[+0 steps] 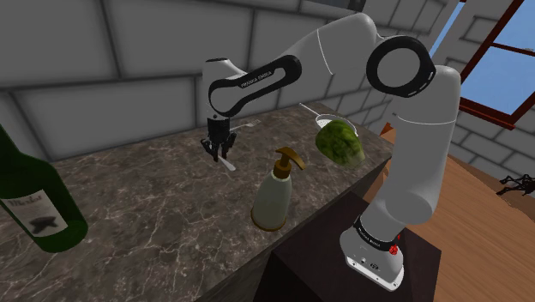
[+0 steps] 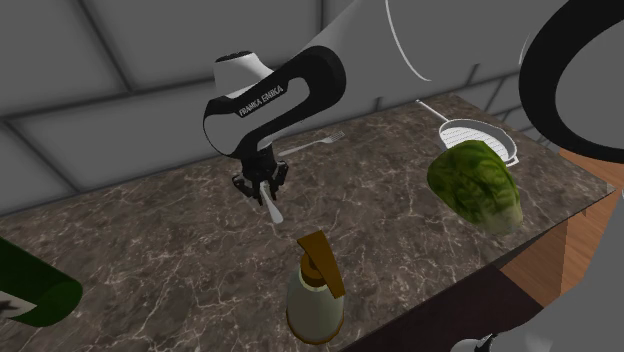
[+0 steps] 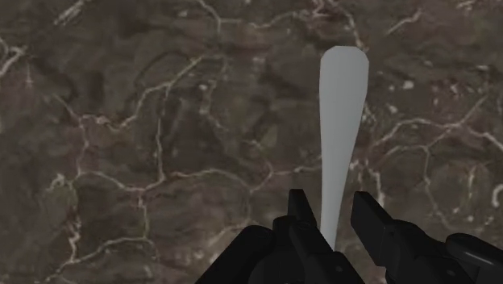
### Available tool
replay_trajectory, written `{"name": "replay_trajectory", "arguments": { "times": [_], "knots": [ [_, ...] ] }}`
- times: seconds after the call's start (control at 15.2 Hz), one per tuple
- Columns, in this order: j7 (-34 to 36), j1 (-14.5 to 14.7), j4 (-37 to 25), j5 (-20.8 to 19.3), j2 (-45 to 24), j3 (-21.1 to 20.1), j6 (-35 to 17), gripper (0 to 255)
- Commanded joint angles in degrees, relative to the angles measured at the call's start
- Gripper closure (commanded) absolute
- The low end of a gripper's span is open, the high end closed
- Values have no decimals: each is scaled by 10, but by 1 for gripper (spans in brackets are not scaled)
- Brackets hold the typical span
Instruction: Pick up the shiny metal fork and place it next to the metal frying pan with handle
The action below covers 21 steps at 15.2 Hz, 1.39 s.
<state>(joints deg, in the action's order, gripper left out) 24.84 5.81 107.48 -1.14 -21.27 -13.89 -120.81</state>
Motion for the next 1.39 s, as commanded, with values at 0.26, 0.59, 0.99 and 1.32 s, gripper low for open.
{"name": "replay_trajectory", "arguments": {
  "times": [0.26, 0.59, 0.99, 1.32],
  "knots": [
    [0, 0, 0, 0, 0, 0, 0, 255],
    [-1, -1, -7, 3, 12, -1, 19, 255],
    [-2, -3, -25, 8, 34, -4, 58, 255],
    [-3, -4, -44, 12, 49, -5, 92, 255]
  ]
}}
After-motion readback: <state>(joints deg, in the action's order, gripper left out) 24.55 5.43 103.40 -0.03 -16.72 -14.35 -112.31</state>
